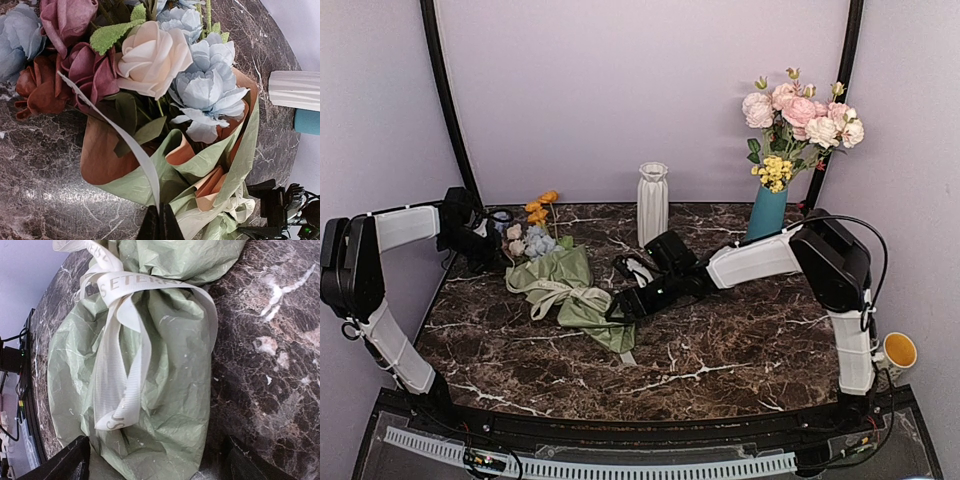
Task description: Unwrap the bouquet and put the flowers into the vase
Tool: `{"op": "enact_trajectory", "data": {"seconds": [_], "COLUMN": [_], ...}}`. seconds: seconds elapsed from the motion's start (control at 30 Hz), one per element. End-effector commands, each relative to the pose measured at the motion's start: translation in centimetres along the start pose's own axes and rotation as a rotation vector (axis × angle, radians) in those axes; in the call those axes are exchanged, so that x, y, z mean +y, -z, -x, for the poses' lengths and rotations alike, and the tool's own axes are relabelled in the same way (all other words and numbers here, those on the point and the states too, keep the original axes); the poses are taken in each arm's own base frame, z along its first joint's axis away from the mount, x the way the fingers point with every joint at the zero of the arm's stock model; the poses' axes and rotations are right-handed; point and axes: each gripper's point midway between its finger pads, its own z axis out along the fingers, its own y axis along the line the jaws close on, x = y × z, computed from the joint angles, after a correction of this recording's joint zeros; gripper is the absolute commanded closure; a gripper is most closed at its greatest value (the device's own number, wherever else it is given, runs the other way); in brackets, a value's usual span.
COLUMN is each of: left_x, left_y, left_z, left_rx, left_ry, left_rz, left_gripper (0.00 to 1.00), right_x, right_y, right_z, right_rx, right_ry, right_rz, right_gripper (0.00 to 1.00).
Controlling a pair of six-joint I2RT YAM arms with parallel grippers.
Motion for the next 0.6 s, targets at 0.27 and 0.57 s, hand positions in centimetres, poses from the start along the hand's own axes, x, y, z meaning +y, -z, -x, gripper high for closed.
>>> {"op": "enact_trajectory", "data": {"seconds": [0.27,0.57], "left_x": [-0.2,0.9], "left_y": [-0.8,2.9], "left_z": [-1.8,2.9], "left_rx": [0.045,-0.138], "left_ry": [-0.015,-0.006], "left_rz": [0.015,0.165], "left_gripper": [1.00,1.00], "right_x": [1.2,-0.5], "right_y": [-3.1,-1.3], "right_z": [-0.4,-1.1], "right_rx": [0.080,0.019], "right_ry": [0.096,0.013], "right_rz": [-0.078,-0.170], "right_gripper": [0.43,0.98]}}
